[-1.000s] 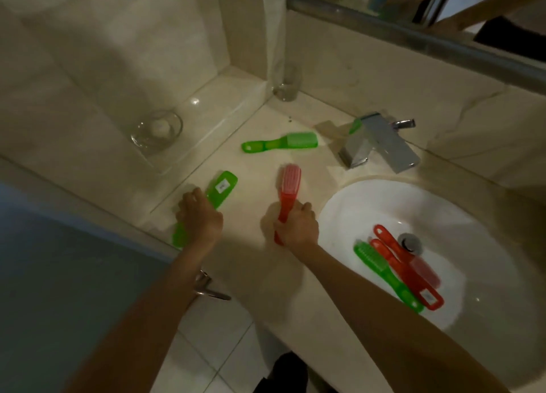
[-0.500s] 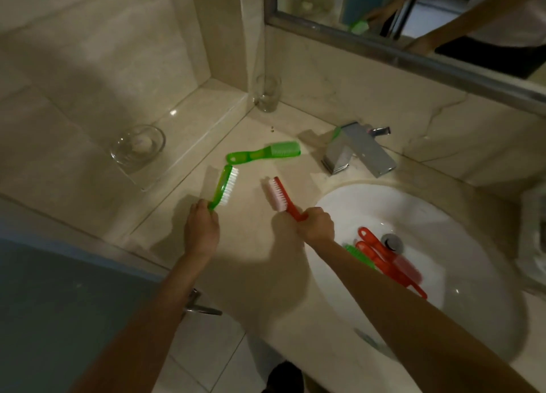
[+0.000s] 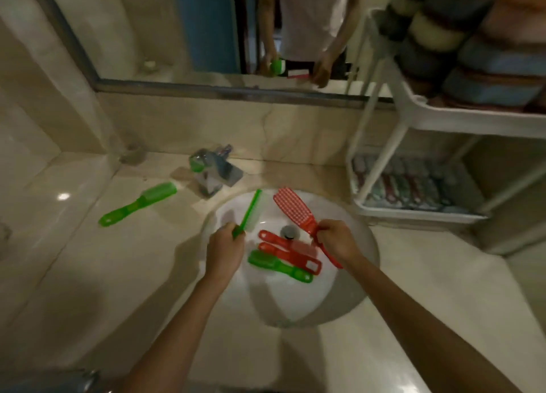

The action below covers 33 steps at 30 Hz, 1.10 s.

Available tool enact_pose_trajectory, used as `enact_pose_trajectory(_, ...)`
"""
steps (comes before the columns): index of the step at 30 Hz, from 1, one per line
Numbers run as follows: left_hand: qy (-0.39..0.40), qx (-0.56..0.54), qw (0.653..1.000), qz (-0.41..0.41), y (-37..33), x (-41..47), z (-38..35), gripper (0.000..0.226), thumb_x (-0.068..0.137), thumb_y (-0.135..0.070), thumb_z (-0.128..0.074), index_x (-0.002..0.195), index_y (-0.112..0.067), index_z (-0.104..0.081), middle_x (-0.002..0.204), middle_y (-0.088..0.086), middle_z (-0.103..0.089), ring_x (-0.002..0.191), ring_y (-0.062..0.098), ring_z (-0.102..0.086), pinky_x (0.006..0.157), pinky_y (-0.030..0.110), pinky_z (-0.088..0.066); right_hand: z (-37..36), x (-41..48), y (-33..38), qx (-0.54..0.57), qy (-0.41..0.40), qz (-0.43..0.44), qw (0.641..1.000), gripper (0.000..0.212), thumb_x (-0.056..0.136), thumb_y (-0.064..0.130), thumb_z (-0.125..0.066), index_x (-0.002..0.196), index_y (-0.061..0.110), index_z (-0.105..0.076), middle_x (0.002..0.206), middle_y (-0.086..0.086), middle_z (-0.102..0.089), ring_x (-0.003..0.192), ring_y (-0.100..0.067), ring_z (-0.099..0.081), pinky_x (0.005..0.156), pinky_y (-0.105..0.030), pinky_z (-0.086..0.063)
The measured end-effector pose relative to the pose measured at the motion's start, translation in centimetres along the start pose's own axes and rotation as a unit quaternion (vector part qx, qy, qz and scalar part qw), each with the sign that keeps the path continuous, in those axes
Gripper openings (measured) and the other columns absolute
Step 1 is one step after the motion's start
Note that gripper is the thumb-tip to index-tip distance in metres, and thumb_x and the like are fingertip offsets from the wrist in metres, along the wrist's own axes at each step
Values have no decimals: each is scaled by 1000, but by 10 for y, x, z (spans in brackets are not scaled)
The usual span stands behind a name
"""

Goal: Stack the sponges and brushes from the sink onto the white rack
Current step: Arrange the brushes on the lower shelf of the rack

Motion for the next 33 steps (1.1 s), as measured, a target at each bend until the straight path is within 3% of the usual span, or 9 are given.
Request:
enact_pose_trajectory(3,59,42,996,-46,-49,-16,-55,30,87,-9,-51,60,-17,-41,61,0,-47,69,24,-49,54,30,-30,66,-19,-46,40,-67,-39,996,27,69,-5,-48,58,15,-64,46,6,-60,60,-22,-59,67,-33,-47)
enact_pose_trajectory(6,111,69,988,-78,-92,-39,-103,16,89,-9,-51,74,-11,-54,73,3,-56,71,19,-52,55,26,-34,118,-36,-86,65,-121,-63,989,26,67,-2,-49,53,16,-61,50,2,-61,62,-20,-58,64,-27,-43)
enact_pose_trajectory(10,186,50,977,-97,-136,-60,-157,11,87,-13,-54,89,-7,-63,87,12,-69,81,28,-65,71,35,-53,169,-40,-126,60,-168,-81,981,26,78,-5,-46,73,10,-67,64,-12,-65,71,-23,-60,65,-28,-41)
enact_pose_trajectory(13,196,80,973,-90,-161,-63,-179,15,90,-23,-51,89,-10,-60,82,7,-63,73,24,-59,57,31,-45,203,-28,-131,28,-206,-72,976,26,83,3,-47,91,7,-71,76,-16,-70,74,-23,-59,57,-26,-38)
enact_pose_trajectory(16,189,17,979,-79,-181,-58,-197,16,90,-16,-50,76,-10,-55,77,14,-60,76,31,-61,69,43,-53,229,-5,-118,-32,-231,-40,972,26,86,8,-48,104,2,-67,97,-21,-71,94,-35,-63,72,-33,-44)
enact_pose_trajectory(21,159,-60,984,-53,-197,-46,-210,18,93,-13,-45,92,-5,-61,76,19,-59,71,33,-58,73,47,-53,232,46,-90,-179,-172,19,969,31,93,13,-45,117,8,-62,115,-21,-65,107,-38,-59,90,-40,-46)
enact_pose_trajectory(26,141,-123,982,-6,-202,-39,-215,20,94,-4,-37,97,-8,-56,66,5,-55,51,16,-51,42,15,-42,214,93,-77,-249,-84,65,963,31,94,19,-46,120,18,-62,121,-15,-64,110,-33,-60,97,-39,-47)
enact_pose_trajectory(29,135,-140,981,12,-202,-33,-220,19,94,-4,-36,97,-9,-55,63,3,-54,47,12,-48,40,15,-40,201,110,-73,-250,-43,93,963,33,95,17,-46,125,17,-60,128,-14,-60,115,-33,-57,100,-41,-45)
enact_pose_trajectory(33,121,-163,979,21,-204,-25,-221,19,94,-2,-37,99,-9,-54,61,4,-52,45,12,-46,34,12,-37,190,132,-74,-264,-7,88,961,31,97,18,-43,122,16,-61,130,-9,-59,118,-28,-55,99,-31,-42)
Point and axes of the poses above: each hand's wrist, its own x-axis towards the middle knuckle, its own z-axis out of the back of the hand, y = z × x, the point moved 9 cm from there along x, towards the middle knuckle
